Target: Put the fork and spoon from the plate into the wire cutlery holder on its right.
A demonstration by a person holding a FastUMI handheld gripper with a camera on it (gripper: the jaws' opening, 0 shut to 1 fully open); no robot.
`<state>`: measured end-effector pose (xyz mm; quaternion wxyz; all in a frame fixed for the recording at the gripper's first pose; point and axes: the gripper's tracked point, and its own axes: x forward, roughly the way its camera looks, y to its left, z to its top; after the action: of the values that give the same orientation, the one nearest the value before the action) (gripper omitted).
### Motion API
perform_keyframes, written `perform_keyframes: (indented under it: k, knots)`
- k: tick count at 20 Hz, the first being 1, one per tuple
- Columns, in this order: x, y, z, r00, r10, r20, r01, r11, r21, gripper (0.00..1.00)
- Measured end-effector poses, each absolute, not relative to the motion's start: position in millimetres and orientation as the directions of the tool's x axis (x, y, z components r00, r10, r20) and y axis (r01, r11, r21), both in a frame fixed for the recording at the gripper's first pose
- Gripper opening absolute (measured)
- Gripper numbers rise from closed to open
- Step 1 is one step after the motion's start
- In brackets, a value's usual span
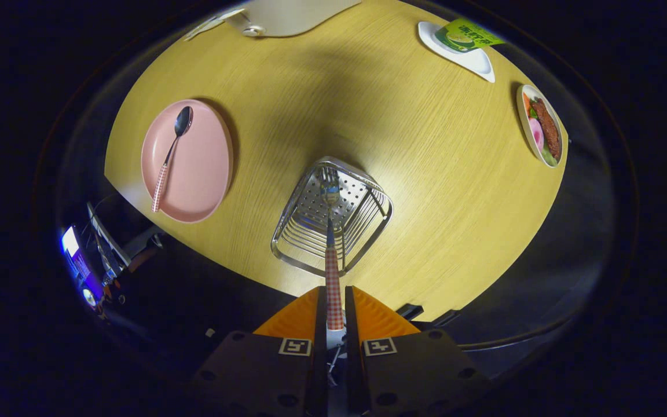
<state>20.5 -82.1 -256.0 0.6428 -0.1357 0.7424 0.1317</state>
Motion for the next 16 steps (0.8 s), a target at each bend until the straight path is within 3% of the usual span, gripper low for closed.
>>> perform_keyframes:
  k: [6,10,13,16]
  knots:
    - [18.7,-54.7,-216.3,0.061,0.135,-0.989,-0.33,0.938,0.108,0.21]
    - [15.5,4.6,-186.0,0.222,0.298,-0.928,-0.299,0.927,0.226,0.21]
    - [4.6,59.7,-181.2,0.275,0.403,-0.873,-0.287,0.901,0.325,0.21]
    - [-7.1,112.8,-195.7,0.269,0.47,-0.841,-0.275,0.874,0.4,0.28]
